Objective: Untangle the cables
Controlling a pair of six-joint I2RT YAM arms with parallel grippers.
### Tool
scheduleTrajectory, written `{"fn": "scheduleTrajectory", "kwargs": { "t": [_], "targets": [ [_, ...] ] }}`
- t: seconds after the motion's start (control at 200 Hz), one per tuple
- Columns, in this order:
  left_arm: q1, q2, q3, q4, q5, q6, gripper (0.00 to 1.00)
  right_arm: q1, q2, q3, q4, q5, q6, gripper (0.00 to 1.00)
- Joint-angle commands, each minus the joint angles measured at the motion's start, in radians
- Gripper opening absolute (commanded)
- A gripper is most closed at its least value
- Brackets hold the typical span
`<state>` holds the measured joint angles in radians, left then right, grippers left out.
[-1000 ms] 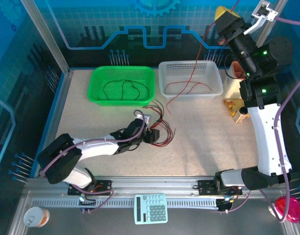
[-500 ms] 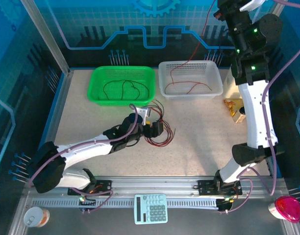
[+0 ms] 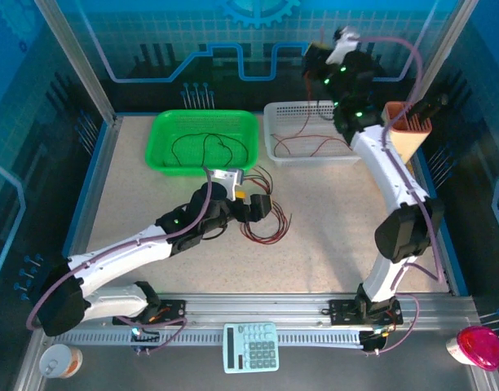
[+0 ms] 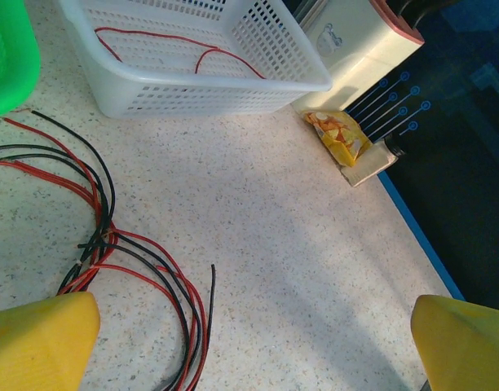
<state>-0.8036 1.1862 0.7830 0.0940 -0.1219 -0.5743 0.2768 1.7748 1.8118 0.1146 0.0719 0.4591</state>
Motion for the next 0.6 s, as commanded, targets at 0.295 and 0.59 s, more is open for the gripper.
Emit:
{"fn": "scheduleTrajectory", "kwargs": {
  "t": [0.295,0.59],
  "targets": [
    [-0.002,-0.030,0.007,-0.001,-0.041,-0.037,0.99,-0.018,0.203,0.010,-0.302,-0.075,-0.025,0.00],
    [-0.003,-0.046,0.030,-0.034,-0.044,-0.040,0.99,-0.118,0.431,0.206,-0.603,0.034,0.001,0.00]
  ]
}}
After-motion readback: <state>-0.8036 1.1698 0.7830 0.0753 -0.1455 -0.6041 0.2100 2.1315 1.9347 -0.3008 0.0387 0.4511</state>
